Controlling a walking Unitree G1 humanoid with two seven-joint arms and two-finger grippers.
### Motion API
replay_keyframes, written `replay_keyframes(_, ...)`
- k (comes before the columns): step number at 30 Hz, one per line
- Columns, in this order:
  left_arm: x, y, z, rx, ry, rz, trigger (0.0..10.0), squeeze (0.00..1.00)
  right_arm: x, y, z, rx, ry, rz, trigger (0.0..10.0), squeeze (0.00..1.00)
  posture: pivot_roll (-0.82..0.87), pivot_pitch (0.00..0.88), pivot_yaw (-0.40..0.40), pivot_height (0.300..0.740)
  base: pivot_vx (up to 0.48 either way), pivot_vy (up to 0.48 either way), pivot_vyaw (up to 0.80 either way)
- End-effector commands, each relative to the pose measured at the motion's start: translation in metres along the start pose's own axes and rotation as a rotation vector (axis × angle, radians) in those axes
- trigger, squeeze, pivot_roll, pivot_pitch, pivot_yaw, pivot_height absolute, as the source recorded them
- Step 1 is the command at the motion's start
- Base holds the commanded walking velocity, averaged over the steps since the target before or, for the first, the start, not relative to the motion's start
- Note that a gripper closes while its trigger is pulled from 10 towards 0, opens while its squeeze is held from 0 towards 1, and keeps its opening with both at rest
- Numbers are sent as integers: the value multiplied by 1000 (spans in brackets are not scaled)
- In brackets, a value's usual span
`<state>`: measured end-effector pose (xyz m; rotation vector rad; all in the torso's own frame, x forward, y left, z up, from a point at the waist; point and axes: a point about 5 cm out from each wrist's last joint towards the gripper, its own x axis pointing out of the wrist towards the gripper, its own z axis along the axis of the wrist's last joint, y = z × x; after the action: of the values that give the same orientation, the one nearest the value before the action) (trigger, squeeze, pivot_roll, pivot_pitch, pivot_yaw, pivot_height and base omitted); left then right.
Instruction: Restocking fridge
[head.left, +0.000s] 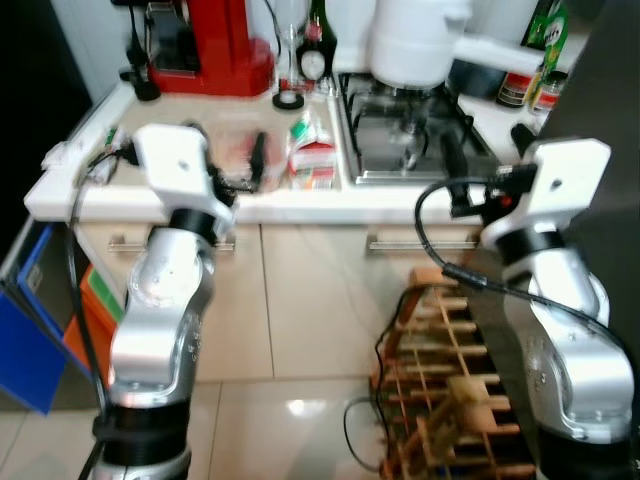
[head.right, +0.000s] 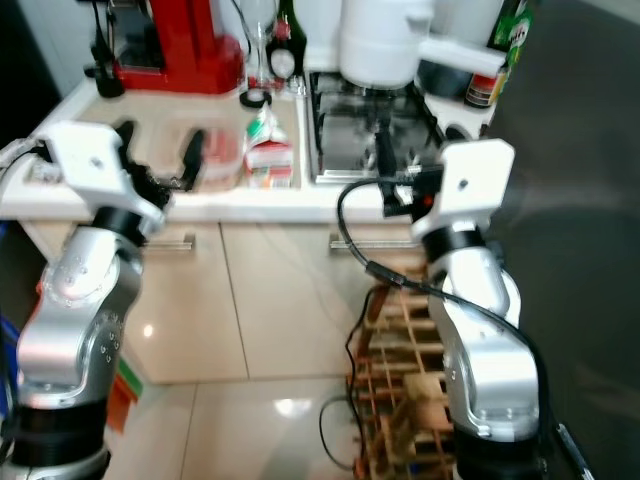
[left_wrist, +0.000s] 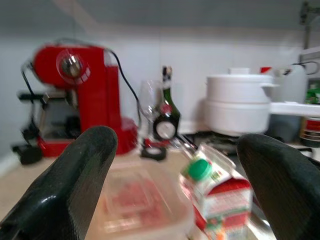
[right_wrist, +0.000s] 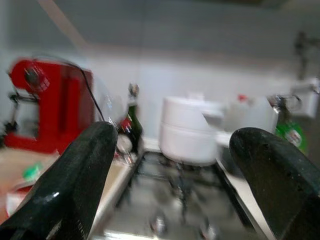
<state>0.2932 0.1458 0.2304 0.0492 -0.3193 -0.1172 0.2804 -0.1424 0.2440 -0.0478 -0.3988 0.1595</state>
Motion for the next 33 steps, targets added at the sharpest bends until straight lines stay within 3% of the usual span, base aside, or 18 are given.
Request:
replay_keyframes(1, 0, 10, -3, 26, 12, 47, 10000, 0, 6, 11, -3, 42, 2, 51, 10000, 0, -24, 0, -20, 726, 0, 0, 0)
replay_keyframes(11, -2, 13, -5, 60, 24, 73, 10000, 0, 14, 16, -7, 75, 5, 74, 10000, 0, -8, 0, -23, 726, 0, 0, 0)
replay_keyframes(15, -3, 9, -2, 41, -1, 34, 10000, 0, 21, 20, -9, 138, 13, 62, 10000, 0, -10, 0, -20, 726, 0, 0, 0)
replay_keyframes(20, 2, 12, 7, 35, -47, 76, 10000, 0, 34, 21, -5, 136, -20, 70, 10000, 0, -2, 0, -26, 726, 324, 355, 0)
replay_keyframes(33, 2, 13, 10, 37, -62, 87, 10000, 0, 38, 17, -10, 127, -12, 72, 10000, 0, 7, 0, -39, 726, 211, 367, 0)
